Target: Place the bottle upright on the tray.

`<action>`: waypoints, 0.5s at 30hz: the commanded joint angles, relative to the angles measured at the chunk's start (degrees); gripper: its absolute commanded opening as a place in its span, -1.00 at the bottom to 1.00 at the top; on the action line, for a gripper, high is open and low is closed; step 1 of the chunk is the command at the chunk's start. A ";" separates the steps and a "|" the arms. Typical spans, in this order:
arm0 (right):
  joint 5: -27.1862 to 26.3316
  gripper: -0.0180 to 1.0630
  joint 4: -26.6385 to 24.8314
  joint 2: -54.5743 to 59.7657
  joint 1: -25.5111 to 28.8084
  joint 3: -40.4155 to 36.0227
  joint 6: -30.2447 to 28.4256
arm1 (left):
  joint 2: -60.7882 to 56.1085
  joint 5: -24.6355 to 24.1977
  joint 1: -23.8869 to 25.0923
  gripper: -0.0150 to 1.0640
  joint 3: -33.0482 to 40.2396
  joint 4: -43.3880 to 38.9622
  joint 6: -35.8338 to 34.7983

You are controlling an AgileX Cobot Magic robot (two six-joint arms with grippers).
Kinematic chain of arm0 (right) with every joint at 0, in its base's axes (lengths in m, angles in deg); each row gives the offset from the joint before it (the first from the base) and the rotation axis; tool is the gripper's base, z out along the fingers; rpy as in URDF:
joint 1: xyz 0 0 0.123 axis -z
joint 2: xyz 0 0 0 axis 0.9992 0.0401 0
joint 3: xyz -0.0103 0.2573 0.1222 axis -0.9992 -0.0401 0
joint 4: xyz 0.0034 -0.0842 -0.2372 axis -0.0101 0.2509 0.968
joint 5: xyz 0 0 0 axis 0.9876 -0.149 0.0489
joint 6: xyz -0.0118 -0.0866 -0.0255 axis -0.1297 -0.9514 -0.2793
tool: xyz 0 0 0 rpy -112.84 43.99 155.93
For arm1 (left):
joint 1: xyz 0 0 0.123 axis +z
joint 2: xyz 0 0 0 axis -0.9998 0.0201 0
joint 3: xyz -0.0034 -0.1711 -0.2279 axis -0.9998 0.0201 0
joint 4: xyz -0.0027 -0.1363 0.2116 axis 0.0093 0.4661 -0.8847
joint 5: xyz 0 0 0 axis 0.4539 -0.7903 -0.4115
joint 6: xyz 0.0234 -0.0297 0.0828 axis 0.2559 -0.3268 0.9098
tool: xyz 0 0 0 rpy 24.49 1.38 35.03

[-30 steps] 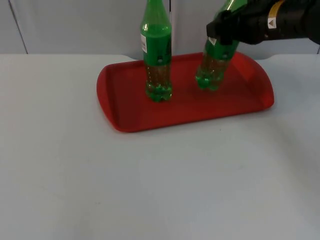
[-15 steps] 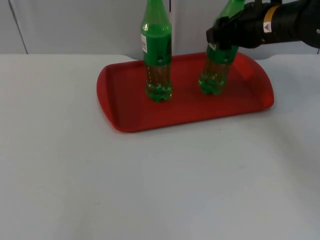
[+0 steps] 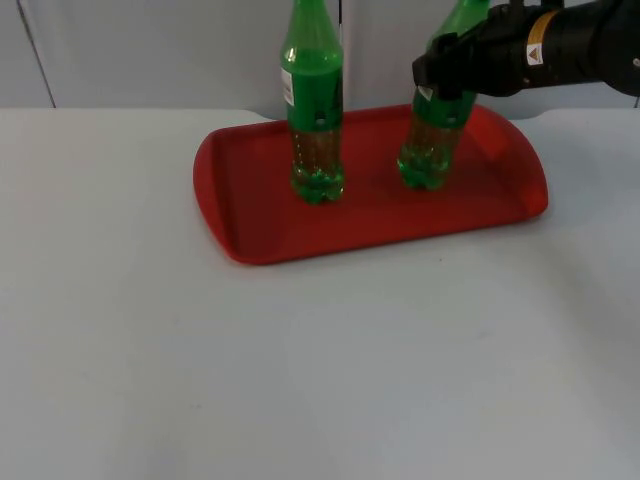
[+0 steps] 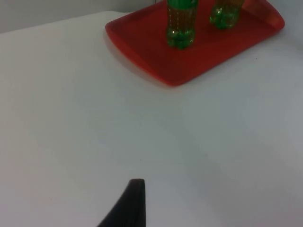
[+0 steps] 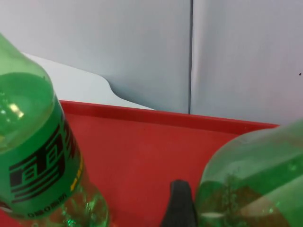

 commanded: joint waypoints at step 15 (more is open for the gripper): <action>0.55 0.49 0.12 0.22 0.17 0.21 -1.30 | -0.16 0.06 0.12 0.98 0.17 -0.10 -0.14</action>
